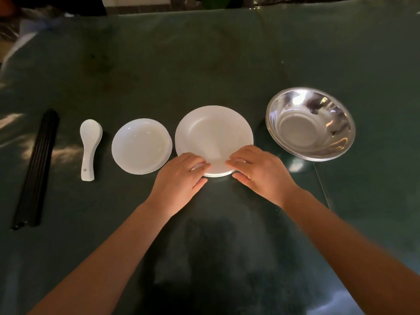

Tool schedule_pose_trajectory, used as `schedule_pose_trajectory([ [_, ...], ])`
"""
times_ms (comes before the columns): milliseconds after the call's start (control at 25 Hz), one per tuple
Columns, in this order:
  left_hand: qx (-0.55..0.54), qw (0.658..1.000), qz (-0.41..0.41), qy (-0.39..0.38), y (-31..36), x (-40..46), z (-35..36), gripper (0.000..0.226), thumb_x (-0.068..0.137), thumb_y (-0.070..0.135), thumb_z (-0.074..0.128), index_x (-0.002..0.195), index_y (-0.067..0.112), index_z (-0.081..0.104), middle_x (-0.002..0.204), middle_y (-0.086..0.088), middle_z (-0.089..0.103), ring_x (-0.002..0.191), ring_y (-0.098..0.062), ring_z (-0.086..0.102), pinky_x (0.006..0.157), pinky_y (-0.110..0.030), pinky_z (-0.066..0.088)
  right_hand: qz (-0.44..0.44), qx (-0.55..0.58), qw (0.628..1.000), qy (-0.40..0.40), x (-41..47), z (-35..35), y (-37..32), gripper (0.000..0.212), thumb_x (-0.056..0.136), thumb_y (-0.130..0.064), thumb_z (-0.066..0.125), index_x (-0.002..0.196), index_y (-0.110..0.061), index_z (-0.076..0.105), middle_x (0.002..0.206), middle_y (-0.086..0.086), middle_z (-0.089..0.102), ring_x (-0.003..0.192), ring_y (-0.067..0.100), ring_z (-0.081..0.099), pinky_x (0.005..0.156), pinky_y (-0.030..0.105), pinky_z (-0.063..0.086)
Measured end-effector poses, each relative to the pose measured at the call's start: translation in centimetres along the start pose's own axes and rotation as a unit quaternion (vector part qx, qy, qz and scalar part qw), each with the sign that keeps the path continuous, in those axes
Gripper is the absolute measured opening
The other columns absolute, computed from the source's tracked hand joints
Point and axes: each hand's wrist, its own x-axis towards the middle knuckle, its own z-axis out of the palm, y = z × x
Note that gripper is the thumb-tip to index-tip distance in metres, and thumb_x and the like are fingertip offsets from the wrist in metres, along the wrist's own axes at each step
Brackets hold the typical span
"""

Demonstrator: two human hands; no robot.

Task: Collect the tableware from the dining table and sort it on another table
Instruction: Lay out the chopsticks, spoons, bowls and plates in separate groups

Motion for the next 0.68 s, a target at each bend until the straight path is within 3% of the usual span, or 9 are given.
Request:
schedule_pose_trajectory([
  [320, 0.021, 1.0, -0.009, 0.015, 0.0, 1.2, -0.4, 0.02, 0.066, 0.003, 0.078, 0.084, 0.005, 0.072, 0.08, -0.009, 0.071, 0.075, -0.026, 0.068, 0.059, -0.032, 0.058, -0.002, -0.001, 1.0, -0.02, 1.4, 0.0, 0.9, 0.019, 0.068, -0.011, 0.078, 0.086, -0.01, 0.071, 0.086, 0.004, 0.072, 0.083, 0.028, 0.067, 0.053, 0.033, 0.057],
  [680, 0.031, 0.997, -0.066, 0.014, 0.2, 2.3, -0.5, 0.025, 0.067, -0.003, 0.076, 0.091, 0.002, 0.071, 0.087, -0.013, 0.072, 0.079, -0.029, 0.068, 0.057, -0.036, 0.059, 0.02, -0.004, 1.0, -0.017, 2.8, 0.5, 1.1, 0.017, 0.07, -0.011, 0.076, 0.086, -0.01, 0.071, 0.086, 0.005, 0.071, 0.085, 0.028, 0.066, 0.056, 0.033, 0.057],
])
